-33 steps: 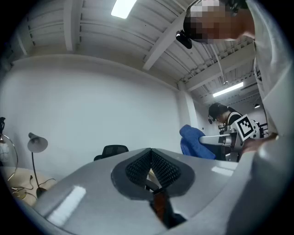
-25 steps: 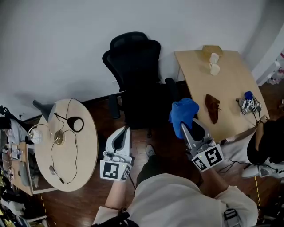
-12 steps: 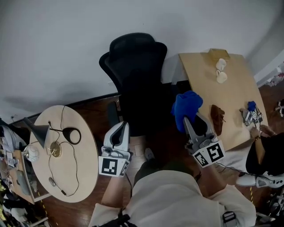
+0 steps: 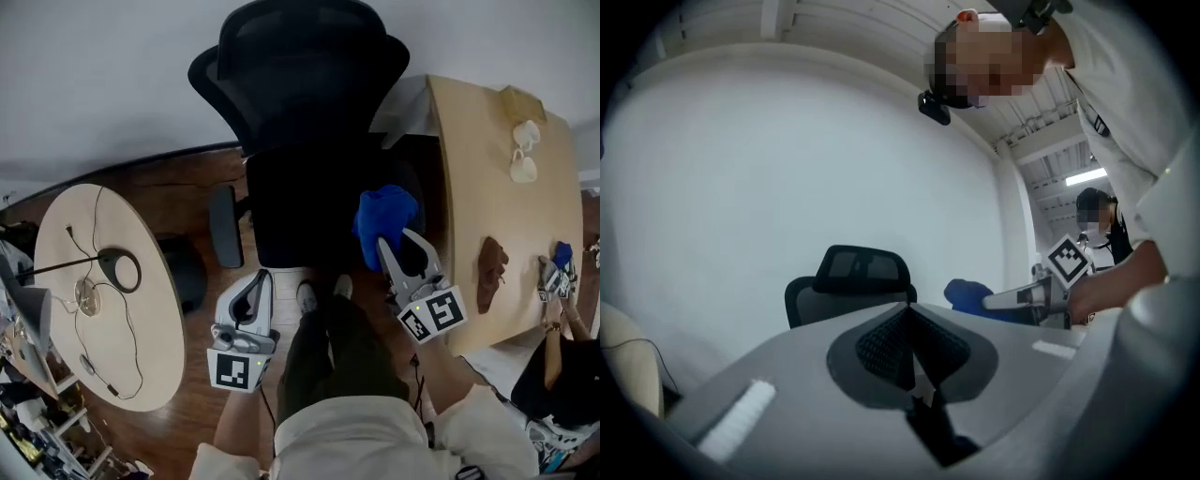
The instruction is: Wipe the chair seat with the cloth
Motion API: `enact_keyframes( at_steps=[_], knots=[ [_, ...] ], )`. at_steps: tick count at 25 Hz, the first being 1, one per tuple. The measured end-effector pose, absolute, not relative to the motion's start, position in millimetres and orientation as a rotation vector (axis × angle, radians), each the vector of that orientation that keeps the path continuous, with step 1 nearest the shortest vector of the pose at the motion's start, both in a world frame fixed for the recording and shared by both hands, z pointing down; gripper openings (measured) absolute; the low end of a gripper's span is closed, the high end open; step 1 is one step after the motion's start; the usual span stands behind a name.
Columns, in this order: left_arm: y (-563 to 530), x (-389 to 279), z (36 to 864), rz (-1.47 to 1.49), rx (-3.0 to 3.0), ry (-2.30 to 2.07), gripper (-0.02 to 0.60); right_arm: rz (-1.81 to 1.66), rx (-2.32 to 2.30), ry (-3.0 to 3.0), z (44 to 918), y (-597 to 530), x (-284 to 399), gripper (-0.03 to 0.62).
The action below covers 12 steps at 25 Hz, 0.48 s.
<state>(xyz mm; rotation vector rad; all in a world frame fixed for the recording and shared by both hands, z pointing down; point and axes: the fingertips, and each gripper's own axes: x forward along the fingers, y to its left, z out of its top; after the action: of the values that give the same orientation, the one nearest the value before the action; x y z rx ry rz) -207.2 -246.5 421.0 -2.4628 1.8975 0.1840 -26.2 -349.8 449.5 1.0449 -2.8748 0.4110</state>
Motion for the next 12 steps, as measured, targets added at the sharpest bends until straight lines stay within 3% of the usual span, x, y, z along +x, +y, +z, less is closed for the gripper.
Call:
enact_keyframes(
  at_steps=[7, 12],
  knots=[
    [-285.4, -231.6, 574.1, 0.154, -2.433, 1.981, 0.031, 0.565, 0.990, -2.686, 717.5, -432.1, -80.5, 0.098],
    [-247.0, -240.1, 677.7, 0.102, -2.436, 2.002, 0.031, 0.745, 0.831, -2.546, 939.6, -435.3, -172.6, 0.098]
  ],
)
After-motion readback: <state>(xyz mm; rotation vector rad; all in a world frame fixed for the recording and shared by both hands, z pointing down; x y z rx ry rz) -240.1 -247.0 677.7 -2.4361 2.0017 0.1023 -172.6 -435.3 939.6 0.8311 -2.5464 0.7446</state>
